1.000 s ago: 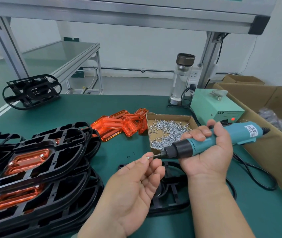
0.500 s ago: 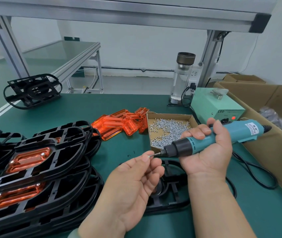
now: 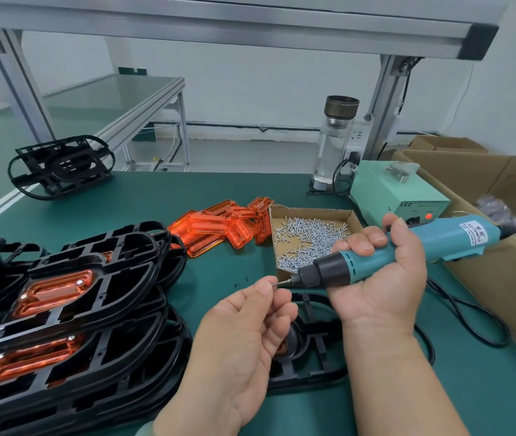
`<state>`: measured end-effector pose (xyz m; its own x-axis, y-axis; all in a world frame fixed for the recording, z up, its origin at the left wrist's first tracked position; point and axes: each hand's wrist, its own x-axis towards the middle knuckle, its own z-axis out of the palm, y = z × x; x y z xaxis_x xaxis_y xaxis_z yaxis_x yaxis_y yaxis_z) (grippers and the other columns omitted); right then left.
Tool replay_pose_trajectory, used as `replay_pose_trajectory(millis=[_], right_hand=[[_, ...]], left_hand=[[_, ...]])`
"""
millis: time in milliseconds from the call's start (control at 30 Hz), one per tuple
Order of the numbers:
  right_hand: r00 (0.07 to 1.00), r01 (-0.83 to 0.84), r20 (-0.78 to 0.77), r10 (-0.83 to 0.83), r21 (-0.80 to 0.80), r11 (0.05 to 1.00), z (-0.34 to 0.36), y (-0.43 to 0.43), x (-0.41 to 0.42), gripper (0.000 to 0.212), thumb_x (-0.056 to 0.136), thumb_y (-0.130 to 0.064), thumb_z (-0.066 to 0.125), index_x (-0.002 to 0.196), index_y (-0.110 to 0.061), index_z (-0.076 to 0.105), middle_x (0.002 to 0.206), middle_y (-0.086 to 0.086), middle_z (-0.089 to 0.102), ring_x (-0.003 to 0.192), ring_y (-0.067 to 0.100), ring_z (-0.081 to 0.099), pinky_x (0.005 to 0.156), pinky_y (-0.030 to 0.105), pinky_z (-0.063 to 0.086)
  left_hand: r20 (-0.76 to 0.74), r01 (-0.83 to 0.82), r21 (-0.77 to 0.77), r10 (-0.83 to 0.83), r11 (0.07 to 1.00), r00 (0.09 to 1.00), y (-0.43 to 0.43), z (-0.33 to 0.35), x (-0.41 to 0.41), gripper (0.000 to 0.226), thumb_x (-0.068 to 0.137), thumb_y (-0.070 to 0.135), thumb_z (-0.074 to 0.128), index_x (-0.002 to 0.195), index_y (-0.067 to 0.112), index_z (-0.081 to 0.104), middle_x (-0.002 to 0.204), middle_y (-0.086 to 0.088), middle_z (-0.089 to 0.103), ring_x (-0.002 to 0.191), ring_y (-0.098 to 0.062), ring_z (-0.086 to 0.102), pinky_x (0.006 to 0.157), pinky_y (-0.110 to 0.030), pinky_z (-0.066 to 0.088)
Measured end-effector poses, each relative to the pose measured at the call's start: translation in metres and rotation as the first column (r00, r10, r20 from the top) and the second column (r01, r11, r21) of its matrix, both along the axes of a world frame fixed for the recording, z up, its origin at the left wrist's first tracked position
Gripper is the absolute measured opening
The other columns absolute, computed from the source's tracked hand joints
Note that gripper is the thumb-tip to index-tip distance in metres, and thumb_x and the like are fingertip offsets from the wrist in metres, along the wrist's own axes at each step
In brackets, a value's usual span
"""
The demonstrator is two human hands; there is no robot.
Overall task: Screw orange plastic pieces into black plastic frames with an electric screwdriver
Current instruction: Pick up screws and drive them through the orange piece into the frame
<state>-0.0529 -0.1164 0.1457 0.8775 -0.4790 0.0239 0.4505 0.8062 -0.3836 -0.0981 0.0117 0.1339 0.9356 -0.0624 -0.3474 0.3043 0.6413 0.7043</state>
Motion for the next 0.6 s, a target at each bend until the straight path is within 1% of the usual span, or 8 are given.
replay_pose_trajectory(millis=[133,300,600], right_hand=[[1.000,0.013,0.010,-0.013,-0.025,1.000,-0.0001,0.0020,-0.0010,0.018,0.097,-0.022,0.048,0.082,-0.023,0.056,0.056,-0.011,0.044,0.044,0.005,0.042,0.054,0.019,0.042],[1.000,0.015,0.014,-0.015,-0.033,0.999,0.0004,0.0036,-0.0016,0.017,0.097,-0.022,0.047,0.083,-0.022,0.056,0.056,-0.011,0.045,0.044,0.005,0.042,0.054,0.019,0.043],[0.999,0.019,0.038,-0.017,-0.028,0.999,-0.0006,0.0028,-0.0019,0.011,0.096,-0.021,0.049,0.085,-0.022,0.054,0.057,-0.011,0.044,0.044,0.005,0.041,0.054,0.019,0.044]], left_hand=[[0.000,-0.035,0.029,0.035,0.999,0.999,-0.0009,-0.0009,0.0004,0.012,0.090,0.011,0.057,0.093,0.003,0.067,0.068,-0.008,0.070,0.056,-0.012,0.066,0.047,-0.017,0.051],[0.048,-0.069,0.135,0.063,0.988,0.997,-0.0030,-0.0026,-0.0001,0.012,0.090,0.012,0.057,0.088,0.006,0.067,0.066,-0.007,0.070,0.056,-0.011,0.066,0.047,-0.016,0.050],[0.083,-0.033,0.235,0.014,0.972,0.996,0.0007,-0.0008,0.0032,0.012,0.090,0.014,0.060,0.087,0.005,0.067,0.066,-0.006,0.070,0.054,-0.010,0.064,0.045,-0.016,0.049]])
